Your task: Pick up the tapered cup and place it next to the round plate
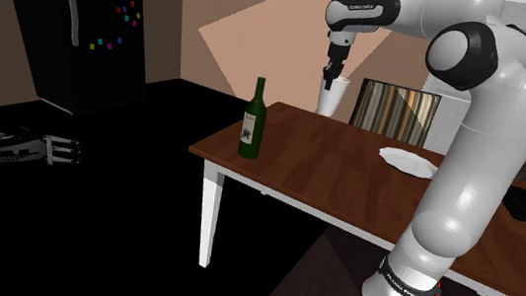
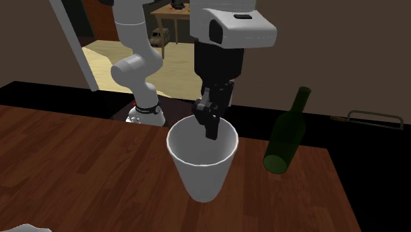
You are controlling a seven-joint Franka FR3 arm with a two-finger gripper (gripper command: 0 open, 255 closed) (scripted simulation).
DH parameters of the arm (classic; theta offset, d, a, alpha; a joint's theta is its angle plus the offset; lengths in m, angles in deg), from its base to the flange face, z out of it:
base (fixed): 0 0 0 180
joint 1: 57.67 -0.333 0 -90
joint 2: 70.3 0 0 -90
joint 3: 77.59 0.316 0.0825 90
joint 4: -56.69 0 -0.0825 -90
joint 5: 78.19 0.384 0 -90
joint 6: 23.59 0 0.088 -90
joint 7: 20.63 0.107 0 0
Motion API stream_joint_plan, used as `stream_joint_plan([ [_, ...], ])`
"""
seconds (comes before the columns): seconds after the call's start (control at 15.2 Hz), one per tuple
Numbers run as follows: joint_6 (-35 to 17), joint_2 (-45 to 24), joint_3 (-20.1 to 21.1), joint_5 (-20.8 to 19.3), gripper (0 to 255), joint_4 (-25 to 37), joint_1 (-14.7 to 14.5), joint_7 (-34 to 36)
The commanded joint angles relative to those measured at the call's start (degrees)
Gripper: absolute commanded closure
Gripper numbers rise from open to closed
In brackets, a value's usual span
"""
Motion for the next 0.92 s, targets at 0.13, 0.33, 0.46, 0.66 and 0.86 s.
stream_joint_plan([
  [0.13,3.5,-0.9,-0.1,0.5,255,4.3,0.2,-0.6],
  [0.33,4.2,0.4,-0.5,0.0,255,4.0,0.6,-1.4],
  [0.46,3.3,3.6,-1.2,-1.2,255,0.3,1.1,-2.6],
  [0.66,2.3,8.0,-2.2,-3.0,255,-4.4,2.2,-4.6],
  [0.86,1.7,12.0,-3.4,-4.7,255,-8.4,3.5,-6.8],
])
